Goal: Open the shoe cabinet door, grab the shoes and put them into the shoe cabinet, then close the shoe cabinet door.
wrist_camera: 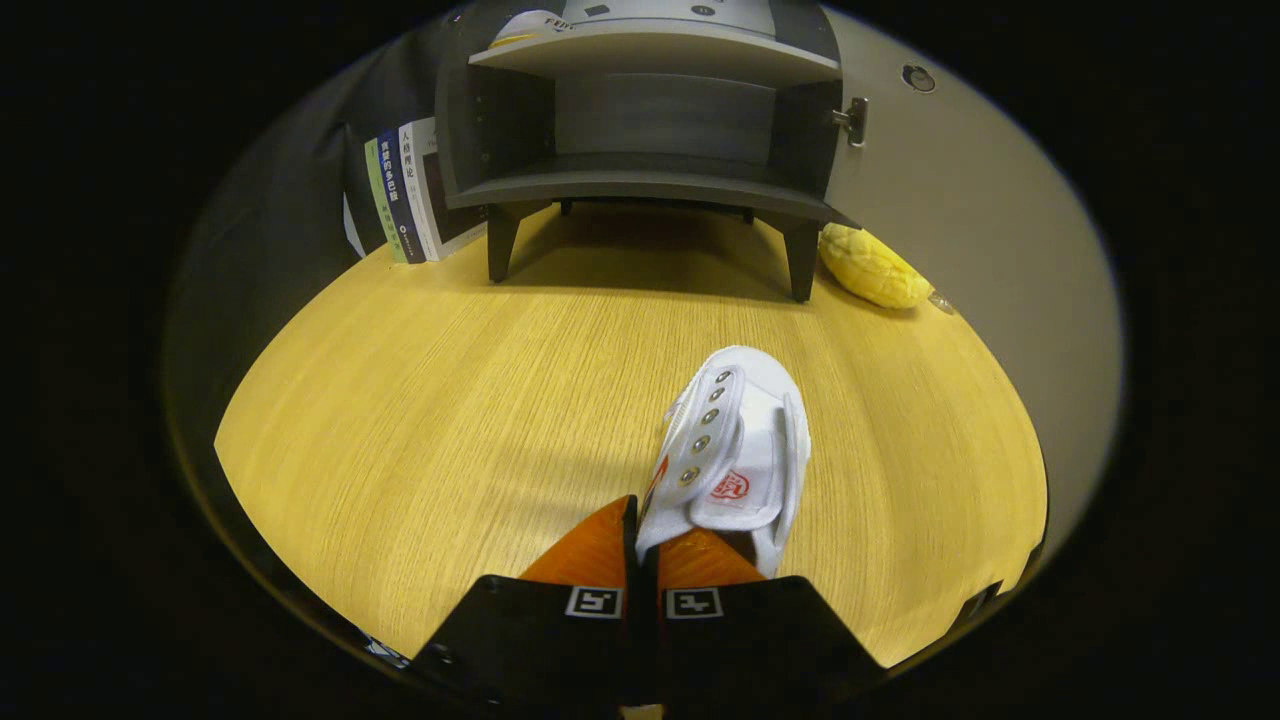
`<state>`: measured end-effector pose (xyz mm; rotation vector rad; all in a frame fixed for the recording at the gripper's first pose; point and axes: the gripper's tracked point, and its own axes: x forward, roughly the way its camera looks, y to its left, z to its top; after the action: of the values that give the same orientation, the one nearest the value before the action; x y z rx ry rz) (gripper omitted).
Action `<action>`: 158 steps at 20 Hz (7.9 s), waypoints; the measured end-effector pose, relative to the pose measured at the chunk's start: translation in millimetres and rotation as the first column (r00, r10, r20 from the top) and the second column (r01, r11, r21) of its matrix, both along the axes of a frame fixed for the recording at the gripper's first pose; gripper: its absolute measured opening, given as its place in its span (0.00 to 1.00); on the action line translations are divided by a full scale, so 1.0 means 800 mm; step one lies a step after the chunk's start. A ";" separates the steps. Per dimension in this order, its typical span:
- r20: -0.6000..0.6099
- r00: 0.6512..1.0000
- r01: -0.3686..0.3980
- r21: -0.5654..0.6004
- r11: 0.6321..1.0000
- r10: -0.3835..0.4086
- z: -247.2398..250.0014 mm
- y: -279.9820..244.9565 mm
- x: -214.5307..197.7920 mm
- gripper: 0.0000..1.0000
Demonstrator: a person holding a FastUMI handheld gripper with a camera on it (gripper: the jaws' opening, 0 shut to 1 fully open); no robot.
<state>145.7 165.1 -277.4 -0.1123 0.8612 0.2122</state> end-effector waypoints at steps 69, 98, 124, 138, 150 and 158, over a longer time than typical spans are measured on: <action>0.321 0.945 0.013 0.138 0.990 -0.057 0.411 0.099 0.459 0.41; 0.728 0.686 -0.181 0.172 0.968 -0.001 0.594 -0.001 -0.053 0.98; 0.673 0.719 0.010 0.239 0.971 -0.173 0.570 -0.411 -0.085 0.97; 0.684 0.693 0.084 0.235 0.968 -0.226 0.598 -0.358 0.014 0.98; 0.679 0.649 0.261 0.225 0.939 -0.343 0.605 -0.341 -0.009 0.97; 0.650 0.648 0.289 0.274 0.917 -0.398 0.600 -0.270 -0.023 0.97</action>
<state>127.3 -51.0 202.3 0.1150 0.0842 -0.1364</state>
